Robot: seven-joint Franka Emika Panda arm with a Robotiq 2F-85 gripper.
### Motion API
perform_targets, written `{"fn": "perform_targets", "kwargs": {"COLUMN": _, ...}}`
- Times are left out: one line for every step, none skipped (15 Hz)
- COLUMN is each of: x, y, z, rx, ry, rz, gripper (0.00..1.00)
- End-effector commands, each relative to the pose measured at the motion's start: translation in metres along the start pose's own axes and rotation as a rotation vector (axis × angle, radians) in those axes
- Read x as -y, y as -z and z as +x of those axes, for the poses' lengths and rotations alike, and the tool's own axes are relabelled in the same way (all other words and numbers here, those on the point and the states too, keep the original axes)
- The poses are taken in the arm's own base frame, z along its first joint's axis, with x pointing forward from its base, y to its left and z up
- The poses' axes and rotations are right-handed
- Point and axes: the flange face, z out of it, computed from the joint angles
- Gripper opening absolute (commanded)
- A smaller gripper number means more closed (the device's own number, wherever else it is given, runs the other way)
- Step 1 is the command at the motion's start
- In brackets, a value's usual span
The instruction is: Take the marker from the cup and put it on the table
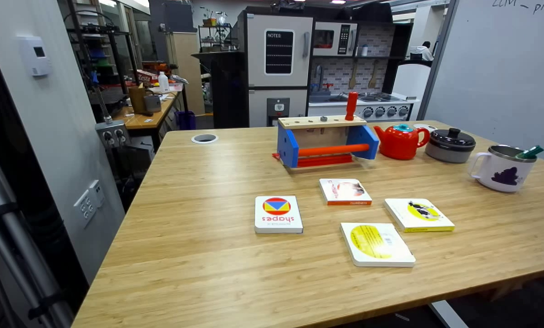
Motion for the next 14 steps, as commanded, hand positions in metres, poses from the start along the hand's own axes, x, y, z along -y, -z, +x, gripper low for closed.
{"fn": "perform_targets", "kwargs": {"x": 0.000, "y": 0.000, "z": 0.000, "rx": 0.001, "ry": 0.000, "rz": 0.000, "gripper": 1.00}}
{"fn": "perform_targets", "kwargs": {"x": 0.000, "y": 0.000, "z": 0.000, "rx": 0.001, "ry": 0.000, "rz": 0.000, "gripper": 1.00}}
{"fn": "perform_targets", "kwargs": {"x": 0.000, "y": 0.001, "z": 0.000, "rx": 0.001, "ry": 0.000, "rz": 0.000, "gripper": 1.00}}
{"fn": "perform_targets", "kwargs": {"x": 0.000, "y": 0.001, "z": 0.000, "rx": 0.001, "ry": 0.000, "rz": 0.000, "gripper": 1.00}}
{"fn": "perform_targets", "kwargs": {"x": 0.000, "y": 0.001, "z": 0.000, "rx": 0.001, "ry": 0.000, "rz": 0.000, "gripper": 1.00}}
{"fn": "perform_targets", "kwargs": {"x": 0.000, "y": 0.001, "z": 0.000, "rx": 0.001, "ry": 0.000, "rz": 0.000, "gripper": 1.00}}
{"fn": "perform_targets", "kwargs": {"x": -0.001, "y": -0.003, "z": 0.002, "rx": 0.012, "ry": -0.007, "rz": 0.002, "gripper": 1.00}}
{"fn": "perform_targets", "kwargs": {"x": -0.003, "y": -0.006, "z": 0.004, "rx": 0.012, "ry": -0.013, "rz": 0.001, "gripper": 1.00}}
{"fn": "perform_targets", "kwargs": {"x": -0.006, "y": -0.012, "z": 0.008, "rx": 0.029, "ry": -0.022, "rz": -0.003, "gripper": 1.00}}
{"fn": "perform_targets", "kwargs": {"x": -0.009, "y": -0.017, "z": 0.011, "rx": 0.034, "ry": -0.030, "rz": -0.009, "gripper": 1.00}}
{"fn": "perform_targets", "kwargs": {"x": -0.015, "y": -0.023, "z": 0.014, "rx": 0.041, "ry": -0.043, "rz": -0.020, "gripper": 1.00}}
{"fn": "perform_targets", "kwargs": {"x": -0.022, "y": -0.029, "z": 0.018, "rx": 0.047, "ry": -0.060, "rz": -0.032, "gripper": 1.00}}
{"fn": "perform_targets", "kwargs": {"x": -0.030, "y": -0.036, "z": 0.021, "rx": 0.056, "ry": -0.079, "rz": -0.040, "gripper": 1.00}}
{"fn": "perform_targets", "kwargs": {"x": -0.037, "y": -0.042, "z": 0.024, "rx": 0.060, "ry": -0.094, "rz": -0.049, "gripper": 1.00}}
